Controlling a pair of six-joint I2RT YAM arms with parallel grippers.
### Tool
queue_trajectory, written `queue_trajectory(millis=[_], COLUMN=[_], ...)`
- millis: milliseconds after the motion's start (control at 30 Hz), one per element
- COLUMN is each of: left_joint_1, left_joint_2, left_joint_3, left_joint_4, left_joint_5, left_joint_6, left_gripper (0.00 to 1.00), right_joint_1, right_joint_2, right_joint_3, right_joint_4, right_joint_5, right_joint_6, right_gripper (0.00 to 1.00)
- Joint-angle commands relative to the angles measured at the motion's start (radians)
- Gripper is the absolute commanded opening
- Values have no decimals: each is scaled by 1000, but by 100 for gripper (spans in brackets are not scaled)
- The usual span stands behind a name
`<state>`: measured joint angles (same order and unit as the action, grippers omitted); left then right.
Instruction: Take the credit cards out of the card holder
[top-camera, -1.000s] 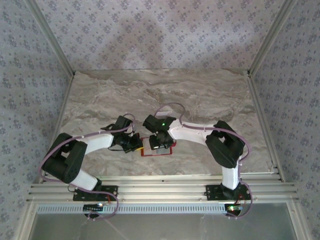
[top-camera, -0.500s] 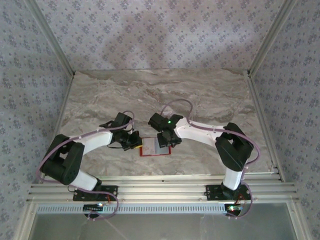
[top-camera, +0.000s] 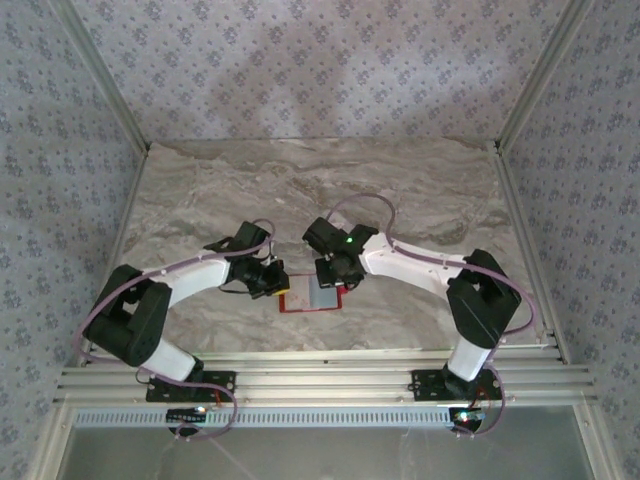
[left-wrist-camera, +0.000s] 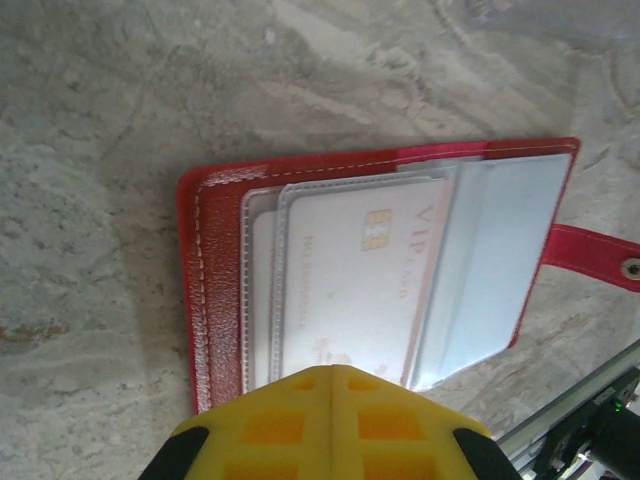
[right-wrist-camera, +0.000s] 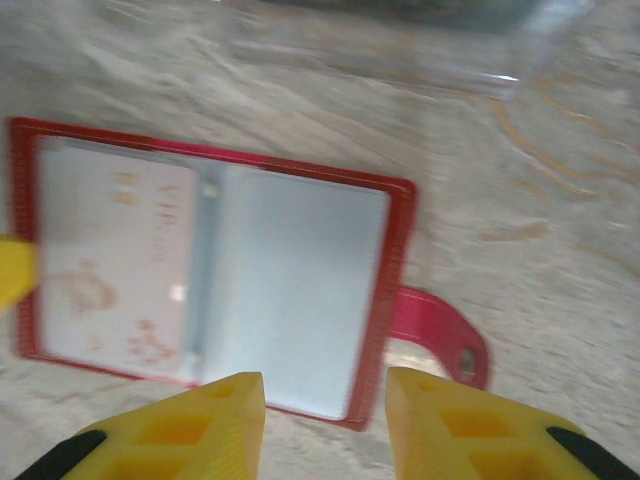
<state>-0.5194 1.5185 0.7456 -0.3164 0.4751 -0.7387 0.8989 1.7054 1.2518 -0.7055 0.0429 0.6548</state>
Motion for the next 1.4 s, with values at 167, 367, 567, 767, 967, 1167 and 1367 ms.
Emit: queue_trajectory(millis=[167, 367, 567, 767, 967, 1167, 1367], left_joint_1=[-8, -9, -12, -18, -20, -19, -19], left_joint_2=[48, 48, 55, 78, 81, 89, 89], left_joint_3=[29, 39, 56, 70, 57, 49, 47], left_joint_4=[-20, -29, -39, -61, -88, -85, -82], left_joint_5=[9, 8, 14, -7, -47, -44, -41], left_joint_6=[31, 34, 41, 57, 77, 80, 79], left_gripper=[3, 3, 2, 2, 2, 2, 2], right_joint_1=[-7, -19, -29, -40, -43, -43, -42], right_joint_2=[29, 97, 120, 129, 152, 164, 164], right_joint_3=[-29, -51, -102, -133, -135, -134, -135], right_joint_4=[292, 392, 409, 410, 426, 434, 435], right_joint_5=[-299, -376, -372, -355, -368, -374, -376], right_joint_6=[55, 93, 97, 100, 102, 103, 97], right_gripper=[33, 30, 30, 33, 33, 33, 33])
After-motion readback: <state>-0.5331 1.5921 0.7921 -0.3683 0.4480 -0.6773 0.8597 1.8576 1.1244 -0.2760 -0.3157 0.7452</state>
